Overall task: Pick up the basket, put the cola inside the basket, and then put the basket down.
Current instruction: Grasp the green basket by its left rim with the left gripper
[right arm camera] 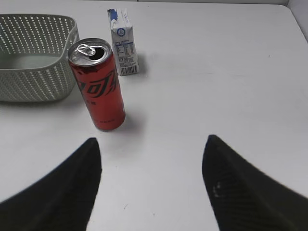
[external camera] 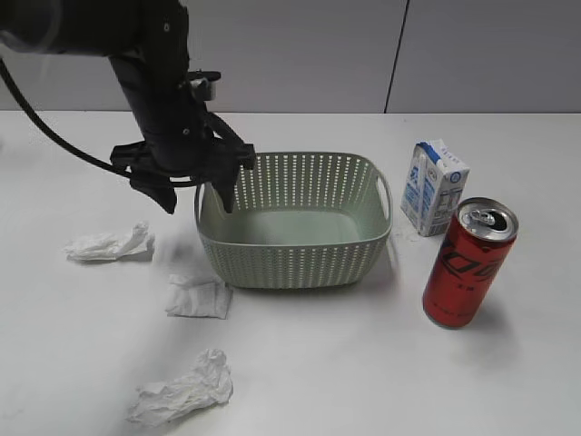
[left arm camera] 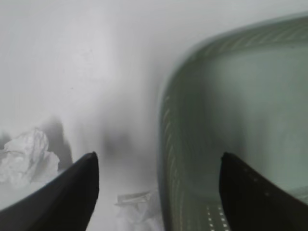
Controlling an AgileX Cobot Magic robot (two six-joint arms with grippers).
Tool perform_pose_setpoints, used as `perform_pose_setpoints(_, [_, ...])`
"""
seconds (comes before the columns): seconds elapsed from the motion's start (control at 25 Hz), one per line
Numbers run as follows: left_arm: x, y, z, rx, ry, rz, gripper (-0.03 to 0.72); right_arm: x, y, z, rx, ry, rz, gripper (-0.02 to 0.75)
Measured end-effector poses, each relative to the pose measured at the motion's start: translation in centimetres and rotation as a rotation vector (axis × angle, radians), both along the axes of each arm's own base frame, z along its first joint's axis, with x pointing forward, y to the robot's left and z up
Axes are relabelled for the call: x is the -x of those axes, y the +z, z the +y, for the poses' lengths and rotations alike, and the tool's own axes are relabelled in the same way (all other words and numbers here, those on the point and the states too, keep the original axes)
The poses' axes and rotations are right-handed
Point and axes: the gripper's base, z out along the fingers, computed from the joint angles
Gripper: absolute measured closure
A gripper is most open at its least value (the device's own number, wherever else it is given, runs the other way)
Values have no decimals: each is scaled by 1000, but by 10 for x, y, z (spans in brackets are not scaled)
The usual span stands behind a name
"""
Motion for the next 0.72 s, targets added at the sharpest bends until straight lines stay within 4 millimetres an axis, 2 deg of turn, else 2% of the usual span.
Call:
perform_pose_setpoints(0.2, [-8,-15,-4,-4,52,27,129,0,0,0,0,0,0,239])
perform_pose_setpoints(0.48, [-11,-21,-6,-10,77,49,223,0,0,0,1,-1,0,239])
perform_pose_setpoints(0.72, [-10,-34,-6,-34,79,98,248,0,0,0,1,-1,0,239])
